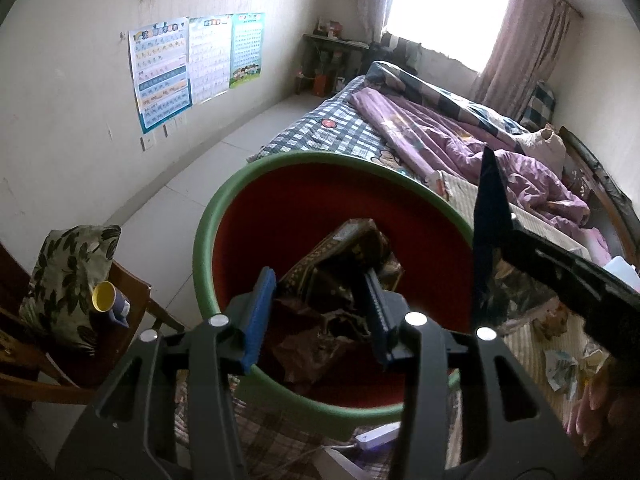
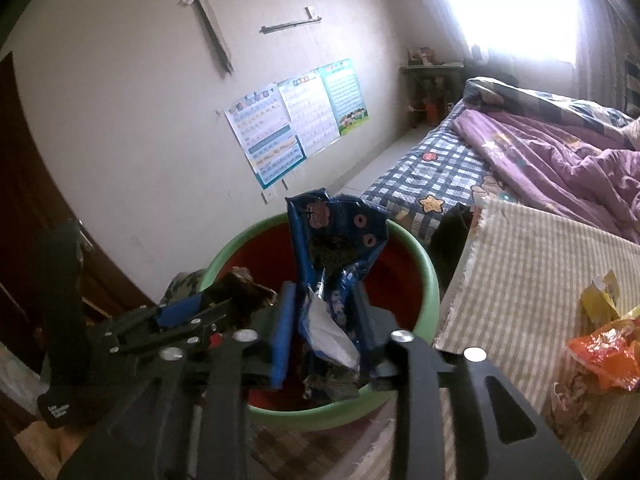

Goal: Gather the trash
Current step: 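Open both tools to drop the wrappers into the bin, then grasp the silver wrapper with the right tool while the left tool approaches crumpled paper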

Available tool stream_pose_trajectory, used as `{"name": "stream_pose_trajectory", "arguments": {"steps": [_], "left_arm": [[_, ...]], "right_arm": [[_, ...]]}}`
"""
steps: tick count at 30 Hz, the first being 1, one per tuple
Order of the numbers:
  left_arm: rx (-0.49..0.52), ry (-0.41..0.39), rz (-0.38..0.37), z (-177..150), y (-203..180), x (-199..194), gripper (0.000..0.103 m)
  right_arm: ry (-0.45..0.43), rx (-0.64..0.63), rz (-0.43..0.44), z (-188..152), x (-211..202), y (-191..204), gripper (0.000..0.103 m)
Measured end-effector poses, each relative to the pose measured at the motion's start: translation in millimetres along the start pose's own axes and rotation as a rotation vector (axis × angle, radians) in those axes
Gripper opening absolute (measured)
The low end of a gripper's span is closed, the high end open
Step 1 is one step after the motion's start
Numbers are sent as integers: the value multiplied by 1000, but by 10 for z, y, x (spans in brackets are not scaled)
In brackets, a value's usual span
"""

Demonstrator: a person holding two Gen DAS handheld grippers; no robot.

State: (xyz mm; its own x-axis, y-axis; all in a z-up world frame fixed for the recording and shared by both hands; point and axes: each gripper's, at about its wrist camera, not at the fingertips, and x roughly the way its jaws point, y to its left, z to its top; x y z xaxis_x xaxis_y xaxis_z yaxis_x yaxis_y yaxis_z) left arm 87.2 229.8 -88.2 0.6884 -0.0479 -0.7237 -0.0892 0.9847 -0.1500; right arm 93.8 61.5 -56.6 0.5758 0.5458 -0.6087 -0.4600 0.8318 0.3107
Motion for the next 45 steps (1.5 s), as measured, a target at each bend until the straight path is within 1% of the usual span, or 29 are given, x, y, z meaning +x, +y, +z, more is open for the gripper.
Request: {"name": "stream_pose_trajectory", "arguments": {"steps": [1, 2, 8, 13, 15, 16, 18, 21, 23, 30, 34, 36, 41, 45], "left_arm": [[-4, -3, -2, 4, -10, 2, 63], [-6, -8, -3, 7, -15, -2, 64], [-12, -16, -7, 7, -37, -37, 68], [-25, -39, -34, -52, -149, -176, 68], [-48, -65, -58, -137, -207, -288, 69], [-57, -69, -70, -183, -241, -323, 72], [-56, -62, -90, -248, -329, -348, 72], [-2, -28, -107, -303, -517, -312, 72], [20, -22, -119, -317, -607, -315, 72], [54, -1, -163, -406, -905, -331, 73], [85, 17, -193, -477, -1215, -338, 73], [111, 14, -193, -539, -1410, -376, 73], [113, 25, -184, -661, -1778, -427, 74], [110, 39, -173, -803, -2093, -451, 75]], "right_arm": [[-5, -3, -2, -5, 2, 3, 51], [-19, -4, -5, -7, -15, 4, 53], [-38, 2, 4, -5, -149, -16, 53], [-67, 60, 0, -25, -409, -178, 53], [-85, 78, -13, -54, -545, -254, 54], [-101, 85, -26, -76, -638, -295, 54], [-120, 90, -48, -112, -762, -342, 56], [-135, 100, -92, -156, -951, -470, 58], [-142, 108, -128, -199, -1090, -567, 58], [-169, 148, -259, -371, -1567, -989, 58], [-181, 167, -316, -436, -1812, -1257, 58], [-181, 169, -345, -499, -1955, -1438, 58], [-144, 188, -364, -706, -2216, -1900, 59], [-79, 225, -374, -950, -2358, -2302, 59]]}}
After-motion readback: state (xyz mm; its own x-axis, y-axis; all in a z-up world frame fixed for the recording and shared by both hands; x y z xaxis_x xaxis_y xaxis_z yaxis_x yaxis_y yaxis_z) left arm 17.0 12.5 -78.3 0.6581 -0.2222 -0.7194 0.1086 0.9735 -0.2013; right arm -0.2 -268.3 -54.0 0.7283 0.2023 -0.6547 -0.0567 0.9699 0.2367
